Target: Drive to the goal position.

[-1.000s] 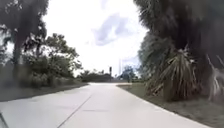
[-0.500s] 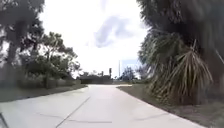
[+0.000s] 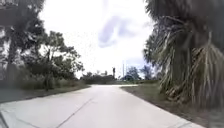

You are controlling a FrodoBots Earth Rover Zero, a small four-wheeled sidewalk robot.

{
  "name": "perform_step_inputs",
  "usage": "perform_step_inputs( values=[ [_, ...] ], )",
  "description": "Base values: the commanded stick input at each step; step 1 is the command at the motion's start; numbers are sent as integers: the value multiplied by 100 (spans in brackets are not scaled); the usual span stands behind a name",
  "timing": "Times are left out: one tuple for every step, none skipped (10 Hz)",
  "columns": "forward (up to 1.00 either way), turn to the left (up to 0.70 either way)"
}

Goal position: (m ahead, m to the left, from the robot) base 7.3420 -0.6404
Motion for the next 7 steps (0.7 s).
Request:
perform_step_inputs(
  values=[
    [85,0],
    [85,0],
    [85,0],
    [85,0],
    [85,0],
    [85,0],
    [85,0]
  ],
)
